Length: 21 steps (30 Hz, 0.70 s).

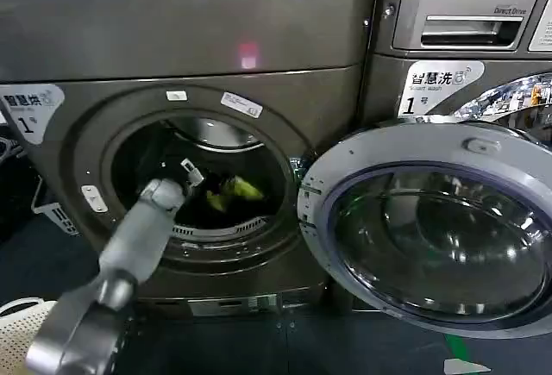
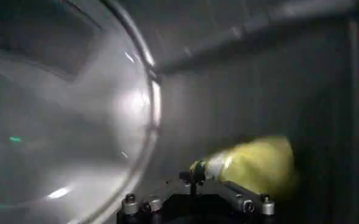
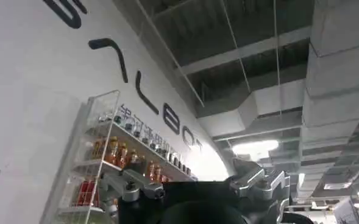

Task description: Grasp the clothes from the dryer.

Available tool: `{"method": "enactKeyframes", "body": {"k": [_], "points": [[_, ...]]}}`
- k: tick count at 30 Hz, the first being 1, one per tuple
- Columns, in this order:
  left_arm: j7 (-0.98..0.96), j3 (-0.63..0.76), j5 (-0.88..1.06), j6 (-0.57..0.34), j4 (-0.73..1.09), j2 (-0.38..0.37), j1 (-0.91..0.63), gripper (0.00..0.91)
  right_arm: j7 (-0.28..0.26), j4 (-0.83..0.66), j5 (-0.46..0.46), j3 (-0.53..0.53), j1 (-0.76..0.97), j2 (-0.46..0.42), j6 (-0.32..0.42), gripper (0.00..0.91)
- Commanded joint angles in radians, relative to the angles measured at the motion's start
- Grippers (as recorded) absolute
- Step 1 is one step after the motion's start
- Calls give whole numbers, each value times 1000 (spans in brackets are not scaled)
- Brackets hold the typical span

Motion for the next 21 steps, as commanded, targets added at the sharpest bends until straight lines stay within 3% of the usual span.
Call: {"method": "enactKeyframes", "body": {"k": [1, 7, 12, 15, 21], "points": [[-371, -145, -184, -41, -365, -18, 231, 0, 19, -2, -5, 14, -7, 0, 5, 907], [-535, -223, -216, -47, -510, -53, 349, 0, 18, -3, -26, 35, -18, 1, 26, 907], [-651, -253, -248, -122, -636, -58, 458, 0, 20, 9, -30, 21, -13, 2, 47, 907], [-737, -256, -268, -212, -661, -74, 489, 0, 20, 7, -32, 17, -12, 2, 60, 907], [-752, -251, -280, -233, -716, -102, 508, 0, 15, 4, -35, 31, -17, -1, 49, 907]]}}
